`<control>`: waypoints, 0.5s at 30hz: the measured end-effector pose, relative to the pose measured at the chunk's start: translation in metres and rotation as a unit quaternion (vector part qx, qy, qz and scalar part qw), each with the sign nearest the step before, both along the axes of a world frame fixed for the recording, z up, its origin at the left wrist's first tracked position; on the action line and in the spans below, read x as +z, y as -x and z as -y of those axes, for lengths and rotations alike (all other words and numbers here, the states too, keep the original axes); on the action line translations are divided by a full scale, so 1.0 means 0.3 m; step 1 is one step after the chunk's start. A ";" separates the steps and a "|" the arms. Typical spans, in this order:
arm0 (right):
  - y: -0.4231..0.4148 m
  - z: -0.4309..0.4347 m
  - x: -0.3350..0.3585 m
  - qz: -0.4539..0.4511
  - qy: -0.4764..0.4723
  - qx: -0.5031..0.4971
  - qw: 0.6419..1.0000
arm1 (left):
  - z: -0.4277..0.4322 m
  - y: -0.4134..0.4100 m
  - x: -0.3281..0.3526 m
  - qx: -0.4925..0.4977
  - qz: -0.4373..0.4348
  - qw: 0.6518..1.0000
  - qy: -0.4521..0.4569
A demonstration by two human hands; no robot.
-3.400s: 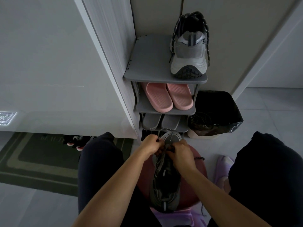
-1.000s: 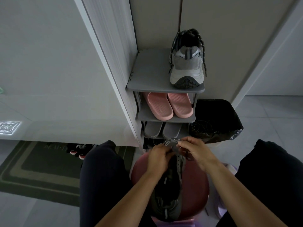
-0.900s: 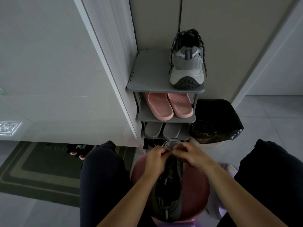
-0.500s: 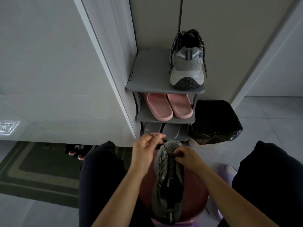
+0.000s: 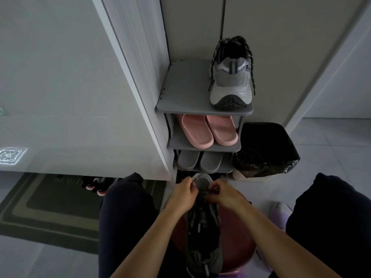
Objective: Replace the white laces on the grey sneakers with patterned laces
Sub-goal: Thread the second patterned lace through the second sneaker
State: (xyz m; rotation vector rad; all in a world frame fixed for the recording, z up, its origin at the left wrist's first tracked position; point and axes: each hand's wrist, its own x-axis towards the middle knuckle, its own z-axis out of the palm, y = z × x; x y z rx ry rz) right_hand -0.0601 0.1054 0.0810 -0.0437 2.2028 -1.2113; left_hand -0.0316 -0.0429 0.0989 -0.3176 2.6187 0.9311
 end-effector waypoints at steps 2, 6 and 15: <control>0.002 0.011 0.004 0.004 -0.031 0.011 0.999 | -0.017 -0.003 -0.015 -0.011 0.032 0.999 0.008; 0.017 0.018 -0.003 0.020 -0.040 0.002 0.999 | 0.005 0.016 -0.006 -0.064 0.094 0.993 0.034; 0.015 0.044 -0.031 -0.001 -0.102 -0.024 0.994 | 0.065 -0.033 0.116 0.030 0.116 0.927 -0.356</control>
